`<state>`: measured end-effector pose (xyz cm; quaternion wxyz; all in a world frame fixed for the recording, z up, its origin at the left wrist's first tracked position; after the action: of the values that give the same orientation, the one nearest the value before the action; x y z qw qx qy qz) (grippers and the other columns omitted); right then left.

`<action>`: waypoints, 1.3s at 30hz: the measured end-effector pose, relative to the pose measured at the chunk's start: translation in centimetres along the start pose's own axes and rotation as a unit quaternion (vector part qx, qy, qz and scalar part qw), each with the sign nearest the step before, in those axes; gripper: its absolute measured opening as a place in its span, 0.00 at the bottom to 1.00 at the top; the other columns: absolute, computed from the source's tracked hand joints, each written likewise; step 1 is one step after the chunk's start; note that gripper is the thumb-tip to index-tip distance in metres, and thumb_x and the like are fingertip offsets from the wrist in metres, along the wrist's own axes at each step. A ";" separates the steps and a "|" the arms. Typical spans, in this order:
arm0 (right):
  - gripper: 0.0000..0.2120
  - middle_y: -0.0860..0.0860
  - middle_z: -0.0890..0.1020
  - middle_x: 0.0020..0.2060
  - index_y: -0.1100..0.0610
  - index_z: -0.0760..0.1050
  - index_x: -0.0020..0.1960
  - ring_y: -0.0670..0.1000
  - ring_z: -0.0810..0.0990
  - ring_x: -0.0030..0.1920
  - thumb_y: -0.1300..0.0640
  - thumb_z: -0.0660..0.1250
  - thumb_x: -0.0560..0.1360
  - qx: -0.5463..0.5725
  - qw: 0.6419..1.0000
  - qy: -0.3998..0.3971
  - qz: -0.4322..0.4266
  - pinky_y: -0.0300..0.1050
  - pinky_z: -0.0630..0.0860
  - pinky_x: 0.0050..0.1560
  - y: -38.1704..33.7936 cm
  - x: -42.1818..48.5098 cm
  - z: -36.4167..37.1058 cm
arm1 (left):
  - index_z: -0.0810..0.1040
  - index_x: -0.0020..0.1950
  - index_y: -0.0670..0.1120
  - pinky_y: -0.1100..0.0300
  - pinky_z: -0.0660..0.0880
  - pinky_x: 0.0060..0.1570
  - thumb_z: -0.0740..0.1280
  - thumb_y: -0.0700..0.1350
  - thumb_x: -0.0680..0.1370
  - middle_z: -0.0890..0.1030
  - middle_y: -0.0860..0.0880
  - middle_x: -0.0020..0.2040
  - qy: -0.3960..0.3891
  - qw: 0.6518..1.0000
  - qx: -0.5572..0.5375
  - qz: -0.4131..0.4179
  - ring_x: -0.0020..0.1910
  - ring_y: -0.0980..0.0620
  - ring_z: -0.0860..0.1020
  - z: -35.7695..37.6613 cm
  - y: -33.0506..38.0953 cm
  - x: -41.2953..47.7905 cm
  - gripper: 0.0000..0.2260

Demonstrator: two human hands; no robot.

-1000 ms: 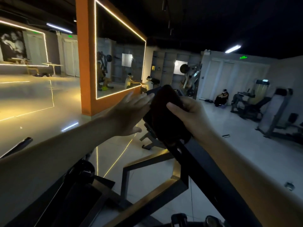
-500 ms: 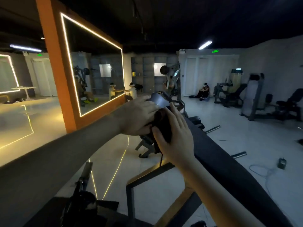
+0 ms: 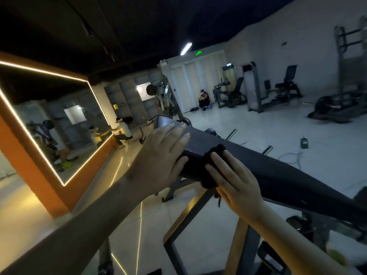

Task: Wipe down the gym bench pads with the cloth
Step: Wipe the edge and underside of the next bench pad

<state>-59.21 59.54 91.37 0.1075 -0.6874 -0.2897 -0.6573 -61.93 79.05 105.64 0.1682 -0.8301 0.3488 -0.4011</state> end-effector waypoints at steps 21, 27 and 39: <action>0.22 0.55 0.63 0.74 0.56 0.62 0.74 0.60 0.60 0.75 0.59 0.61 0.81 -0.003 0.989 -0.113 -0.099 0.56 0.60 0.75 2.8 -1.3 -1.5 | 0.66 0.73 0.41 0.38 0.63 0.69 0.75 0.61 0.66 0.67 0.36 0.72 -0.122 0.990 0.068 0.021 0.68 0.38 0.66 -1.0 -0.2 -0.1 0.42; 0.27 0.57 0.60 0.75 0.57 0.59 0.74 0.59 0.56 0.77 0.60 0.63 0.77 0.026 0.979 -0.191 -0.070 0.55 0.60 0.75 5.0 -3.0 -6.0 | 0.51 0.81 0.46 0.42 0.46 0.77 0.68 0.68 0.71 0.48 0.42 0.79 -0.191 0.978 0.061 -0.056 0.77 0.42 0.48 -1.8 1.6 0.6 0.48; 0.20 0.56 0.70 0.71 0.59 0.70 0.71 0.57 0.62 0.73 0.64 0.62 0.80 0.083 0.987 -0.085 -0.104 0.55 0.61 0.74 -0.4 2.3 -0.3 | 0.67 0.71 0.35 0.36 0.66 0.66 0.78 0.54 0.65 0.71 0.32 0.67 -0.141 0.983 0.090 -0.073 0.64 0.32 0.70 -1.7 2.1 0.4 0.42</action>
<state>-59.76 60.29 93.56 0.0701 -0.6954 -0.4214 -0.5778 -63.98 77.28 105.77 0.2605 -0.8831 0.2221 -0.3208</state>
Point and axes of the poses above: each hand's wrist, its own x-axis towards the middle knuckle, its own z-axis out of the palm, y = z × x, the point moved 1 cm from there along x, towards the middle knuckle
